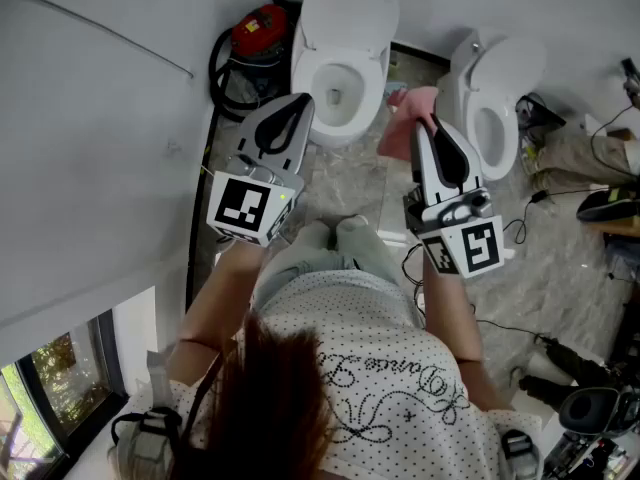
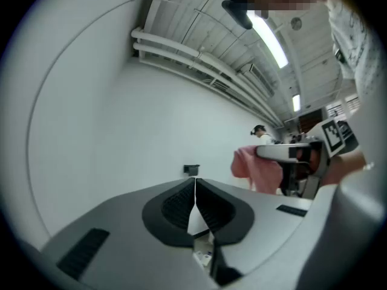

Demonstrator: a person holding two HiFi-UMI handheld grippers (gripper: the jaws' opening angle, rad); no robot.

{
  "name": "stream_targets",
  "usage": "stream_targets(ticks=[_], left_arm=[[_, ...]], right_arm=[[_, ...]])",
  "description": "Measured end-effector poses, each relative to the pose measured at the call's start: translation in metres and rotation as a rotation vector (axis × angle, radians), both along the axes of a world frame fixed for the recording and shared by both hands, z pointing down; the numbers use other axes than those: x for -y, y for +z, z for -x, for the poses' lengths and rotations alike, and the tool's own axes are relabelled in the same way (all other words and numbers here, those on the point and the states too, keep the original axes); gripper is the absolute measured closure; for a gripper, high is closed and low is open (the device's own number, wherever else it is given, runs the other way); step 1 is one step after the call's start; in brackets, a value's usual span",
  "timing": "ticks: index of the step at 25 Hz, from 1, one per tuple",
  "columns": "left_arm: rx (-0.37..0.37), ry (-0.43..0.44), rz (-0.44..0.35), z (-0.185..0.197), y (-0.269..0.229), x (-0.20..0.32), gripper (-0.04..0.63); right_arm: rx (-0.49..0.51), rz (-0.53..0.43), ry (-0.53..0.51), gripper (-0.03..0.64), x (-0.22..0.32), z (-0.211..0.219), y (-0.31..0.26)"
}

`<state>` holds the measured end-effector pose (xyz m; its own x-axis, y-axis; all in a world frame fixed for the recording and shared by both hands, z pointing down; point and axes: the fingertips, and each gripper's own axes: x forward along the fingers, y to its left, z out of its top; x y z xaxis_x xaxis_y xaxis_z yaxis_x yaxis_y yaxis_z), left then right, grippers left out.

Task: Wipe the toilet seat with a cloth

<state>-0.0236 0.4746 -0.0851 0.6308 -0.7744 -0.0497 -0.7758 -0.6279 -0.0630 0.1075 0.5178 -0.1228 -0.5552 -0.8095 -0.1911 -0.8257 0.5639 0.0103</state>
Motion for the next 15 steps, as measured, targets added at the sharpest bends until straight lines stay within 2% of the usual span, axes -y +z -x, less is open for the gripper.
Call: stream_targets(ticks=[3,5,15], left_arm=[[-0.011,0.135,-0.024,-0.023,-0.010,-0.012,0.598],[0.004,0.161,-0.041,-0.030,-0.013,-0.017,0.598],[0.007,0.104,-0.020,-0.021,-0.011,-0.003,0.598]], right_arm=[[0.016,0.011,-0.042,0.578,0.001,0.004,-0.001],[0.003,0.007,-0.048,0.578,0.001,0.006,-0.002],[-0.019,0.020,-0.060,0.577,0.010,0.016,0.001]])
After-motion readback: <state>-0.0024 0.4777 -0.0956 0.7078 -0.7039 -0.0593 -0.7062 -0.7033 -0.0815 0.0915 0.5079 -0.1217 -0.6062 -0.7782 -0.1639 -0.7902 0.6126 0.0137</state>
